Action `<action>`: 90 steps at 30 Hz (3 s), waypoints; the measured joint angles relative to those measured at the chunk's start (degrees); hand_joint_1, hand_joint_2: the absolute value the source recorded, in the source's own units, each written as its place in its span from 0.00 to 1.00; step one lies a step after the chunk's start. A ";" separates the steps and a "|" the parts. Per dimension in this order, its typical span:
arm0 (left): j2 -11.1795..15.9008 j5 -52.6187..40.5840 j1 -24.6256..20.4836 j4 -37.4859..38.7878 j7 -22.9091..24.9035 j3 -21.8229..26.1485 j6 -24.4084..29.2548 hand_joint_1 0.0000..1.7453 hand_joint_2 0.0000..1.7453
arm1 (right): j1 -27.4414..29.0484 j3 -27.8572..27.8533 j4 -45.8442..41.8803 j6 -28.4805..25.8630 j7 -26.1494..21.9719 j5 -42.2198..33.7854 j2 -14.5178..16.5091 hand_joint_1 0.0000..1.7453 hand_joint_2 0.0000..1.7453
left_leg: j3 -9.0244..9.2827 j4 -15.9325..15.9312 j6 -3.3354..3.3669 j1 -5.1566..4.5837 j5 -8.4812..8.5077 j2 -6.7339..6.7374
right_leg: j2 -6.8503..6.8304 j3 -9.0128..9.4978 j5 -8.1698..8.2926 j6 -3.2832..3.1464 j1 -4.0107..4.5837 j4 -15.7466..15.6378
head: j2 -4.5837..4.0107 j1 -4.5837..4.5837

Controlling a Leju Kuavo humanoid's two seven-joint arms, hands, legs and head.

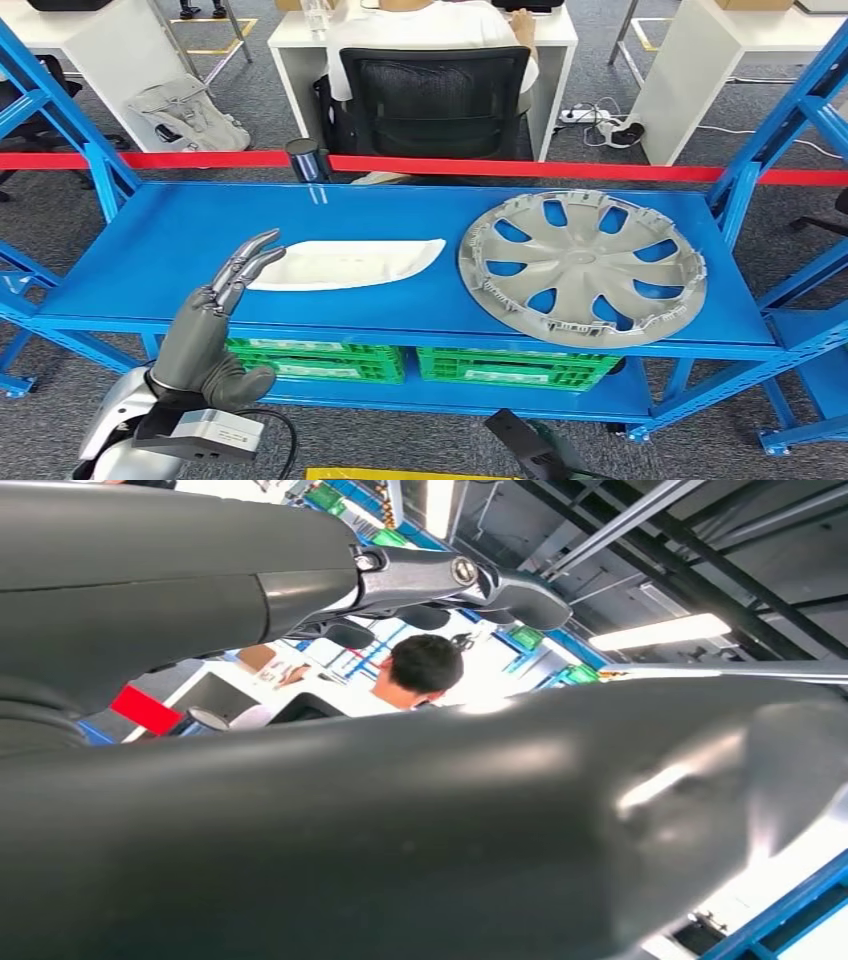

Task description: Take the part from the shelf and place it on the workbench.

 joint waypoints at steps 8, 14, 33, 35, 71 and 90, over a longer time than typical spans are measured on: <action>-0.58 -2.97 -2.68 1.74 2.63 -0.89 3.20 0.00 1.00 | 0.00 0.05 0.00 0.39 -0.02 -0.24 0.02 0.00 0.00 | 0.07 0.13 0.09 -0.14 -0.04 -0.01 | 0.00 0.29 0.18 0.28 -0.03 -0.31 | 0.01 0.01; -0.75 -6.77 -7.25 6.26 5.27 -1.74 3.39 0.00 1.00 | -0.66 0.72 -0.03 1.02 0.82 0.51 0.14 0.00 0.00 | 0.08 0.17 0.14 -0.18 -0.02 -0.02 | 0.00 0.39 0.27 0.43 -0.06 -0.47 | -0.01 0.01; -2.57 -12.84 -21.98 25.41 7.43 -6.47 2.33 0.00 1.00 | -1.74 1.52 -0.07 1.56 1.03 1.18 0.39 0.00 0.00 | 0.14 0.27 0.18 -0.20 0.00 -0.03 | 0.02 0.44 0.35 0.54 -0.10 -0.49 | 0.01 0.01; -2.86 -12.92 -22.78 26.72 7.48 -6.83 2.32 0.00 1.00 | -1.73 1.52 -0.07 1.56 1.03 1.19 0.39 0.00 0.00 | 0.14 0.27 0.18 -0.20 0.00 -0.02 | 0.02 0.44 0.35 0.54 -0.10 -0.49 | 0.00 0.01; -9.27 -14.20 -35.36 63.43 9.38 -12.09 -2.22 0.00 1.00 | -0.57 1.16 -0.22 0.32 0.97 1.17 -0.16 0.00 0.00 | 0.10 0.31 0.24 -0.22 0.02 -0.02 | 0.02 0.45 0.40 0.60 -0.10 -0.51 | 0.00 0.01; -6.64 -11.98 -35.60 65.39 11.03 -10.65 -2.44 0.00 1.00 | 0.54 -0.57 -0.22 0.44 1.30 1.59 -0.40 0.00 0.00 | 0.09 0.31 0.24 -0.22 0.02 -0.03 | 0.01 0.46 0.40 0.60 -0.10 -0.50 | 0.01 0.01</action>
